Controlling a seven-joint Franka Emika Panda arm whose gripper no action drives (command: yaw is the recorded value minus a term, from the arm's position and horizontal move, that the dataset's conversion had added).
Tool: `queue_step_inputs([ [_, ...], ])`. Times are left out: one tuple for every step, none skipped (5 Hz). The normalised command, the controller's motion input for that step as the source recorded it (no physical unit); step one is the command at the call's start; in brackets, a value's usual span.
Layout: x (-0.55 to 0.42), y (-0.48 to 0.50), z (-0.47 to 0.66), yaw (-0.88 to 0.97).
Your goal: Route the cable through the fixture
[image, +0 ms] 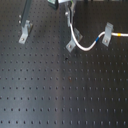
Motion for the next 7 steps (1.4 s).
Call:
queue_step_inputs([
  [-0.038, -0.057, 0.0, -0.97],
  [-0.23, -0.104, -0.06, -0.83],
  [-0.339, -0.179, -0.07, -0.7],
  [-0.381, -0.19, -0.06, -0.65],
  [-0.381, -0.174, -0.04, -0.53],
  [-0.051, -0.005, 0.0, -0.1],
  [0.062, 0.089, 0.38, -0.05],
])
